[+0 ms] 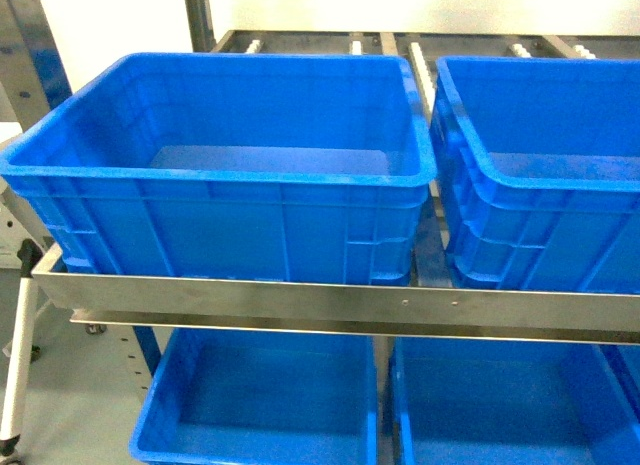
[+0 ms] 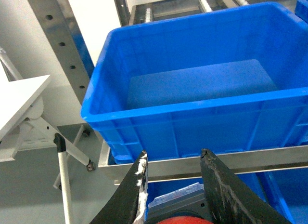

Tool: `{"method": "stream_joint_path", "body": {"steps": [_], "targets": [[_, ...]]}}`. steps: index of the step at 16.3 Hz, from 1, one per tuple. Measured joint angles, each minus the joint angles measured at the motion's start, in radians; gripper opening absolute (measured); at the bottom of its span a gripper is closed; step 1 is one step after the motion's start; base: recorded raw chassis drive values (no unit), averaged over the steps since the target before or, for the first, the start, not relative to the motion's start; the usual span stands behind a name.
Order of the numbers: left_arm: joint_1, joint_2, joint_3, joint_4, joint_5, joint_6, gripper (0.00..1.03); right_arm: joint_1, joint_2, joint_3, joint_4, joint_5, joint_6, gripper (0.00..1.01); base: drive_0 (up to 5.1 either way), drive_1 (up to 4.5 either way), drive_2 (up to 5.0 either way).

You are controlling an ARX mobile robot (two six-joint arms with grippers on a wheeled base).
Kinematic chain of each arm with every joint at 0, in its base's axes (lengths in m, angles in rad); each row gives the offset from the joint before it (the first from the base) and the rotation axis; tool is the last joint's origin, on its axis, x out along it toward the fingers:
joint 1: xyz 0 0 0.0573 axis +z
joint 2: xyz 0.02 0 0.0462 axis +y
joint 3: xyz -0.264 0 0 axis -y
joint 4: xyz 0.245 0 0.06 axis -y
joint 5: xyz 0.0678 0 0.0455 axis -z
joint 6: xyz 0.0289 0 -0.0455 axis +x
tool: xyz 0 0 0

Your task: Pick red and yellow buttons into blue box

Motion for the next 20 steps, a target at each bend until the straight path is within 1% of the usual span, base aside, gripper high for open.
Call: {"method": "stream_joint_path", "body": {"steps": [20], "targets": [[0.0, 0.0, 0.0, 0.0, 0.0, 0.0, 0.28, 0.0, 0.0, 0.0, 0.0, 0.0, 0.0, 0.27, 4.9, -3.29, -1.5]]}}
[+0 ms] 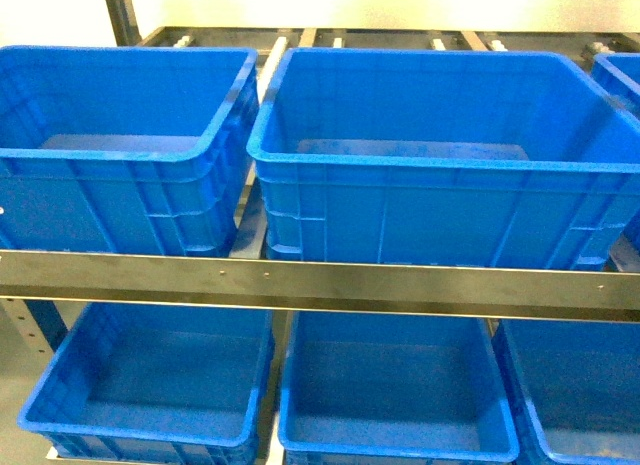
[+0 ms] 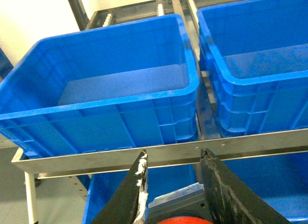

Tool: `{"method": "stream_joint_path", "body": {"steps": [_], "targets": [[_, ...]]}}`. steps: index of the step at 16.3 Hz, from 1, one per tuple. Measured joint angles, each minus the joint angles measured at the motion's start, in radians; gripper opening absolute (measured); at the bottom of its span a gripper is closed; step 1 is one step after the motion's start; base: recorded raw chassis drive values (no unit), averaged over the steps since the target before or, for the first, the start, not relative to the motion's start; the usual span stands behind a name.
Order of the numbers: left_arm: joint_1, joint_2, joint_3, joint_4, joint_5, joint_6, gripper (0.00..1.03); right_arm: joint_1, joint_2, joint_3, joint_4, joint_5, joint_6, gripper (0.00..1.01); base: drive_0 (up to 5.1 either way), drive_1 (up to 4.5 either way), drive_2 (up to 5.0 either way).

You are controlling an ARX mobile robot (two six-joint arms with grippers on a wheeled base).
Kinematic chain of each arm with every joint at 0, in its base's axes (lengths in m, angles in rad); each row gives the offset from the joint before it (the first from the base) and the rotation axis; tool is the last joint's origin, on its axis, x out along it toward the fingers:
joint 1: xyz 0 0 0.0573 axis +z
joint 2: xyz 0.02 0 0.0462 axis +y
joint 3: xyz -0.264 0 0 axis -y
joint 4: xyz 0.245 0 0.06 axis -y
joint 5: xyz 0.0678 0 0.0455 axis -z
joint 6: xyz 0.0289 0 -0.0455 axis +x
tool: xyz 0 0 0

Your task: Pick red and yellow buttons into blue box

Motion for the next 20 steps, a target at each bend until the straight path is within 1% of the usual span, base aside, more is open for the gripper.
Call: {"method": "stream_joint_path", "body": {"steps": [5, 11, 20], "targets": [[-0.003, -0.001, 0.0, 0.006, 0.006, 0.0, 0.28, 0.0, 0.0, 0.0, -0.001, 0.002, 0.0, 0.27, 4.9, -3.28, -1.5], [0.0, -0.002, 0.0, 0.0, 0.0, 0.0, 0.28, 0.0, 0.0, 0.0, 0.001, 0.002, 0.0, 0.27, 4.9, -3.28, -1.5], [-0.001, 0.002, 0.0, 0.005, 0.0, 0.0, 0.28, 0.0, 0.0, 0.0, 0.004, 0.001, 0.0, 0.27, -0.1, 4.16, -4.4]]}}
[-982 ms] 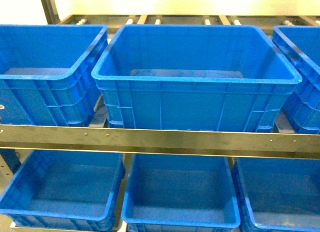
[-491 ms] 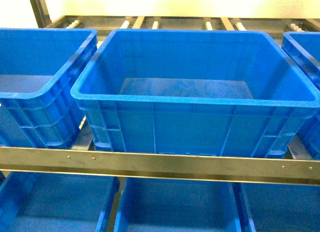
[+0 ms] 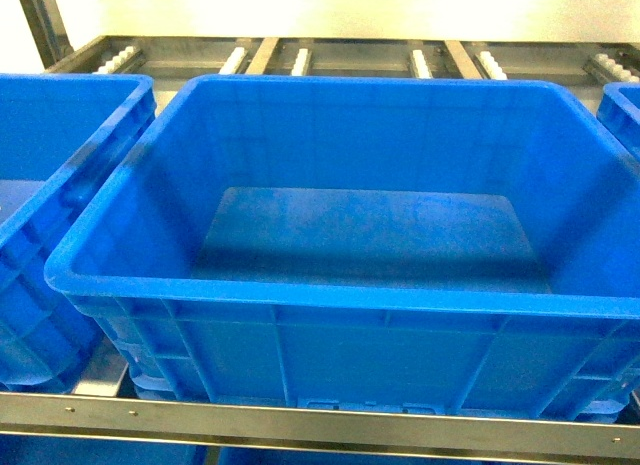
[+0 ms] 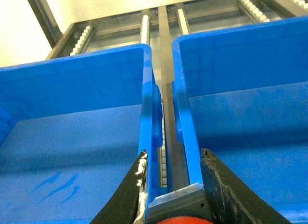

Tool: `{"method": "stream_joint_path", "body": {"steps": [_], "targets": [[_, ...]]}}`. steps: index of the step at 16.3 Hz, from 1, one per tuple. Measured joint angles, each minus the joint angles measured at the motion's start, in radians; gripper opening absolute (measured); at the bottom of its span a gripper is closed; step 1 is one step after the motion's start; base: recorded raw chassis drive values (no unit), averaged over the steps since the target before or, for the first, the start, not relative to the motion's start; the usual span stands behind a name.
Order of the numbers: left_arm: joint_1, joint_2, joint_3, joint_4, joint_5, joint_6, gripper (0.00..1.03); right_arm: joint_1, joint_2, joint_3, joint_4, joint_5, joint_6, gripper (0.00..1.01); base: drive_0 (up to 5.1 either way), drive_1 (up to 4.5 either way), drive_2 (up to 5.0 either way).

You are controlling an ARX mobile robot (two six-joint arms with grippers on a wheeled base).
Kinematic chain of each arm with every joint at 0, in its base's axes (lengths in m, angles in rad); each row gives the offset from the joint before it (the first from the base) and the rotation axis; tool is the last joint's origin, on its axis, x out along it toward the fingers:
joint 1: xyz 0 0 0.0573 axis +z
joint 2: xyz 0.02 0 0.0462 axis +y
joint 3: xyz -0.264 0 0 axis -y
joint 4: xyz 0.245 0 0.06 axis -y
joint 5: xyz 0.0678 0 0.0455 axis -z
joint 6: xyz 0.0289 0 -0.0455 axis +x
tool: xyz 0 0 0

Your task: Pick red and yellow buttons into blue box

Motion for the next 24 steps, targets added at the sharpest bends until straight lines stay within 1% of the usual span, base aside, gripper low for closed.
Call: {"method": "stream_joint_path", "body": {"steps": [4, 5, 6, 7, 8, 9, 10, 14, 16, 17, 18, 19, 21, 22, 23, 24], "targets": [[0.0, -0.001, 0.0, -0.005, 0.0, 0.0, 0.28, 0.005, 0.0, 0.0, -0.003, 0.0, -0.003, 0.27, -0.1, 4.16, -4.4], [0.0, -0.001, 0.0, -0.005, 0.0, 0.0, 0.28, 0.039, 0.005, 0.002, 0.003, 0.024, -0.007, 0.27, -0.1, 4.16, -4.4], [0.0, -0.001, 0.0, -0.005, 0.0, 0.0, 0.28, 0.101, 0.062, 0.019, 0.071, 0.043, -0.013, 0.27, 0.0, 0.0, 0.0], [0.0, -0.001, 0.0, -0.005, 0.0, 0.0, 0.28, 0.157, 0.143, 0.052, 0.146, 0.078, -0.012, 0.27, 0.0, 0.0, 0.0], [0.0, -0.001, 0.0, -0.005, 0.0, 0.0, 0.28, 0.207, 0.225, 0.083, 0.224, 0.102, -0.013, 0.27, 0.0, 0.0, 0.0], [0.0, -0.001, 0.0, -0.005, 0.0, 0.0, 0.28, 0.251, 0.328, 0.121, 0.309, 0.116, -0.013, 0.27, 0.0, 0.0, 0.0], [0.0, -0.001, 0.0, -0.005, 0.0, 0.0, 0.28, 0.285, 0.423, 0.157, 0.372, 0.129, -0.013, 0.27, 0.0, 0.0, 0.0], [0.0, -0.001, 0.0, -0.005, 0.0, 0.0, 0.28, 0.324, 0.578, 0.208, 0.472, 0.129, -0.019, 0.27, 0.0, 0.0, 0.0], [0.0, -0.001, 0.0, -0.005, 0.0, 0.0, 0.28, 0.35, 0.79, 0.274, 0.576, 0.116, -0.033, 0.27, 0.0, 0.0, 0.0], [0.0, -0.001, 0.0, -0.005, 0.0, 0.0, 0.28, 0.362, 0.894, 0.311, 0.608, 0.105, -0.034, 0.27, 0.0, 0.0, 0.0], [0.0, -0.001, 0.0, -0.005, 0.0, 0.0, 0.28, 0.377, 0.994, 0.352, 0.633, 0.106, -0.034, 0.27, 0.0, 0.0, 0.0], [0.0, -0.001, 0.0, -0.005, 0.0, 0.0, 0.28, 0.397, 1.08, 0.388, 0.646, 0.105, -0.034, 0.27, 0.0, 0.0, 0.0], [0.0, -0.001, 0.0, -0.005, 0.0, 0.0, 0.28, 0.436, 1.258, 0.46, 0.637, 0.098, -0.034, 0.27, 0.0, 0.0, 0.0], [0.0, -0.001, 0.0, -0.005, 0.0, 0.0, 0.28, 0.449, 1.334, 0.499, 0.603, 0.09, -0.031, 0.27, 0.0, 0.0, 0.0], [0.0, -0.001, 0.0, -0.005, 0.0, 0.0, 0.28, 0.457, 1.429, 0.542, 0.594, 0.089, -0.024, 0.27, 0.0, 0.0, 0.0], [0.0, -0.001, 0.0, -0.005, 0.0, 0.0, 0.28, 0.454, 1.498, 0.57, 0.616, 0.086, -0.011, 0.27, 0.0, 0.0, 0.0]]}}
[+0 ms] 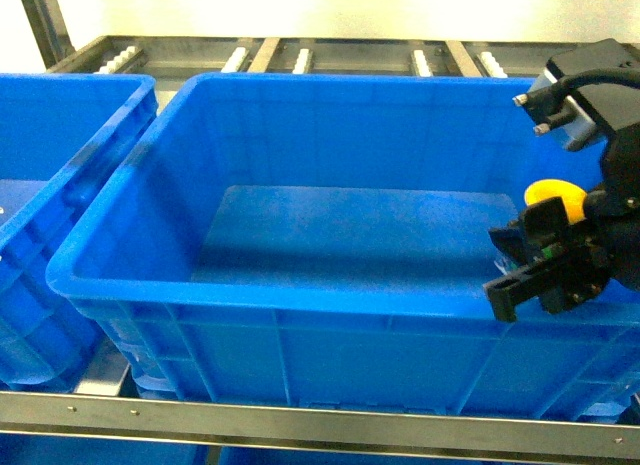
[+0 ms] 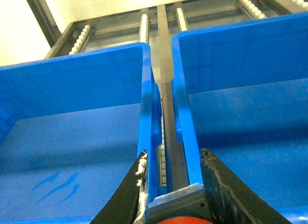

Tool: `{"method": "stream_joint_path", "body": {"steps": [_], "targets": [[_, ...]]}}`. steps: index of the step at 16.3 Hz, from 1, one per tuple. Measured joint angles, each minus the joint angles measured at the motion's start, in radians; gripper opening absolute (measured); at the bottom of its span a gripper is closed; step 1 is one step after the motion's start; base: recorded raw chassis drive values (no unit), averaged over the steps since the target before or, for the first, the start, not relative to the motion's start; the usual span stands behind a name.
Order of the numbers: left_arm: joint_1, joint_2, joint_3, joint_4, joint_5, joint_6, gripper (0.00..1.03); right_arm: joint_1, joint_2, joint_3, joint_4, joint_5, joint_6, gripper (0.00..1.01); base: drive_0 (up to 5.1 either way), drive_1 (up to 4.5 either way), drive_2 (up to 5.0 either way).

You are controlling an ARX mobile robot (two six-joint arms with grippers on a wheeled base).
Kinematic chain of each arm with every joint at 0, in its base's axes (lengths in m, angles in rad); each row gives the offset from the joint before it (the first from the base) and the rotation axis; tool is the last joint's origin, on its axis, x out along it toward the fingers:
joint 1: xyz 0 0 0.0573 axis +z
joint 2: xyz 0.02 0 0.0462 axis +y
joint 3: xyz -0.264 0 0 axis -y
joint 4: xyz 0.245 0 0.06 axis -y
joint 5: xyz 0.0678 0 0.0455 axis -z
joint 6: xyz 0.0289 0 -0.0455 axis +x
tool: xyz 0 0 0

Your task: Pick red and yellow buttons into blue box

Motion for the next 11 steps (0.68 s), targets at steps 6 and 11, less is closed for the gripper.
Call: {"method": "stream_joint_path", "body": {"steps": [6, 11], "targets": [[0.0, 0.0, 0.0, 0.0, 0.0, 0.0, 0.28, -0.042, 0.103, 0.056, 0.04, 0.024, -0.011, 0.78, 0.0, 0.0, 0.0], [0.0, 0.0, 0.0, 0.0, 0.0, 0.0, 0.28, -0.043, 0.063, 0.072, 0.05, 0.032, -0.013, 0.98, 0.0, 0.0, 0.0]]}}
